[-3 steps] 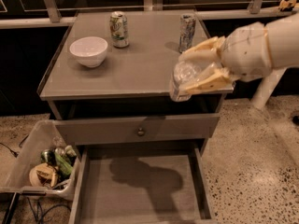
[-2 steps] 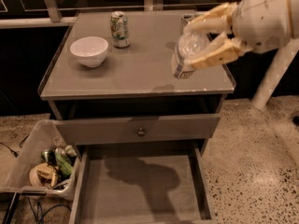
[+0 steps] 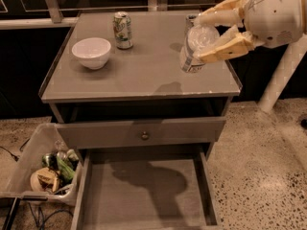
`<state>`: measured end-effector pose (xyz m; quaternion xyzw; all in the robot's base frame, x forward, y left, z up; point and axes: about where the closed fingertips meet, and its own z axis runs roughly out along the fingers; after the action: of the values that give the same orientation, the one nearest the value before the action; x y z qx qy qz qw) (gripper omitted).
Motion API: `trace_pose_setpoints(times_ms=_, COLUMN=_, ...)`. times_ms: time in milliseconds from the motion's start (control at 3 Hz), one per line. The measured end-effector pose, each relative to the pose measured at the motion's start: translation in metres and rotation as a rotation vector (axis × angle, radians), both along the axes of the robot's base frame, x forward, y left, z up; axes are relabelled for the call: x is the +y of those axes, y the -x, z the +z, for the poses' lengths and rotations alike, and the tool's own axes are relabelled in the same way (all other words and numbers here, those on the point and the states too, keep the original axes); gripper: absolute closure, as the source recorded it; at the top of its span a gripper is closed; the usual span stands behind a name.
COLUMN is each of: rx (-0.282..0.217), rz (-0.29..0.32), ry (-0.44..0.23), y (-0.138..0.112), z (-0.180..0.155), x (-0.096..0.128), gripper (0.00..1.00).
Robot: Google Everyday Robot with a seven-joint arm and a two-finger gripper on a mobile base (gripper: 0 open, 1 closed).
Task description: Pick blue plastic bottle from middle drawer and place on counter
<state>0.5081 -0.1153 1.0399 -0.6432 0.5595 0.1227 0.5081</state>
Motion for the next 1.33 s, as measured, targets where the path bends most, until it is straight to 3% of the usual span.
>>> trace_pose_setpoints(times_ms=667, rx=-0.113, rz=0.065, ry=-0.131, y=-0.045, z=0.001, x=0.026, gripper=1.00)
trace_pose_setpoints(times_ms=1000, rx=-0.097, rz=0.051, ry=-0.245, y=-0.063, z=-0.014, x=0.028, gripper=1.00)
trace_pose_setpoints(times_ms=1333, rx=0.006, rz=-0.006, ry=-0.328, y=-0.066, z=-0.049, x=0.018, gripper=1.00)
